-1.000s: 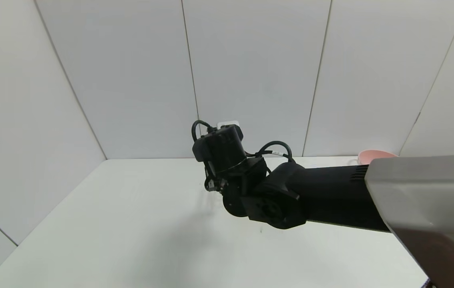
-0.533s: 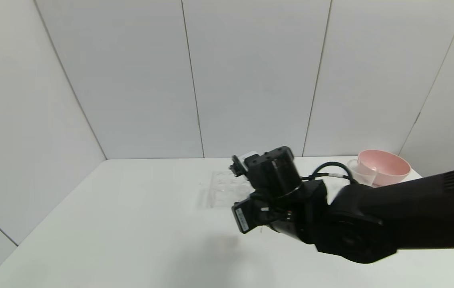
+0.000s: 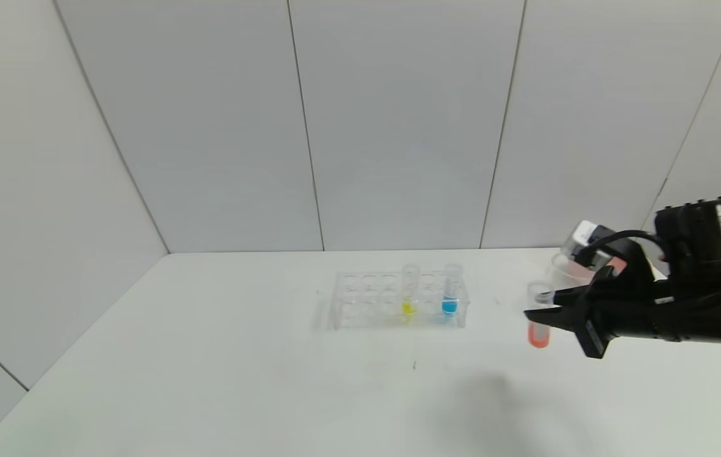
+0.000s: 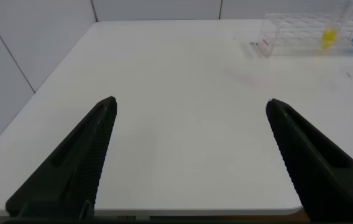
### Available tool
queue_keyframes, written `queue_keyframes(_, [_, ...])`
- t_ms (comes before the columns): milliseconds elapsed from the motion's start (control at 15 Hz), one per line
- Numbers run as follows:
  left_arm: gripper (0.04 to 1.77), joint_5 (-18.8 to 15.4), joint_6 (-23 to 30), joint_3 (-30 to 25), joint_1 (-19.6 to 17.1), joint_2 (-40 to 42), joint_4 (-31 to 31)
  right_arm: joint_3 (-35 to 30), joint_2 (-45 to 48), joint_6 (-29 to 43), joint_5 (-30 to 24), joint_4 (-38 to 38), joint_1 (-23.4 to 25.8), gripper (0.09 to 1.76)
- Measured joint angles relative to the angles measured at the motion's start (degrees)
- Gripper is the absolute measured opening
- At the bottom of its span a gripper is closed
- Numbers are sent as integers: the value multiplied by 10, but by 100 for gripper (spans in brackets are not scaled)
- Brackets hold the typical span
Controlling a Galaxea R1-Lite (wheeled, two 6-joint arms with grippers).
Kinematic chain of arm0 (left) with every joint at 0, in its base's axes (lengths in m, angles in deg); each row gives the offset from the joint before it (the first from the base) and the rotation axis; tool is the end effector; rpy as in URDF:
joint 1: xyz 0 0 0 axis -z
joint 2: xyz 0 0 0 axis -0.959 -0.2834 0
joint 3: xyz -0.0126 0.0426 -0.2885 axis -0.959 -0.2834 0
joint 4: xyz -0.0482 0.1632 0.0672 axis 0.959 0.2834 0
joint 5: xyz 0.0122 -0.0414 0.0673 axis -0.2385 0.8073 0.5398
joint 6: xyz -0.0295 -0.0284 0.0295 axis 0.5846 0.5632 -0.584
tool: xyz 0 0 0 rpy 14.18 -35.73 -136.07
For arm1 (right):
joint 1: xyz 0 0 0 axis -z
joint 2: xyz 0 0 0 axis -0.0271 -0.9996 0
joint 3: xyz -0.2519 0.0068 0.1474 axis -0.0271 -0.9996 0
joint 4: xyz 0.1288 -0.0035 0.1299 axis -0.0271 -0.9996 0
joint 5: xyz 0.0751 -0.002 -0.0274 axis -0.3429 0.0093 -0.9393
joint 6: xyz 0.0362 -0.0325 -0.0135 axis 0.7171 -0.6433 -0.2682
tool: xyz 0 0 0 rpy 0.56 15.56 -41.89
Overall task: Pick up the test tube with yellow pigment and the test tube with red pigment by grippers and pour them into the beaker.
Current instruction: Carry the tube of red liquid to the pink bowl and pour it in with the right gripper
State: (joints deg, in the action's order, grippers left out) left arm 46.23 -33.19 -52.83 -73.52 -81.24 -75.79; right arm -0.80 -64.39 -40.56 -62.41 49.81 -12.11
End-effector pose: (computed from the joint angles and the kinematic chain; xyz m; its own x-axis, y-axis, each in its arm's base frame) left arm 0.0051 0.0001 0.0734 0.9999 0.0024 -0.0166 -0.0027 0.9999 -0.0166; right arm 0.2900 0.0748 0.1554 0.6585 0.5337 -0.5305 -0.6973 0.6978 -0.1636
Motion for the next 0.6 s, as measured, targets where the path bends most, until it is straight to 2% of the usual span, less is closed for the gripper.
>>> queue_keyframes(133, [172, 0, 0, 0, 0, 0, 0, 21, 10, -80, -39, -35, 68, 50])
queue_keyframes(267, [172, 0, 0, 0, 0, 0, 0, 72, 8, -162, -53, -98, 121, 50])
queue_keyframes(600, [172, 0, 0, 0, 0, 0, 0, 204, -45, -325, -55, -212, 185, 50])
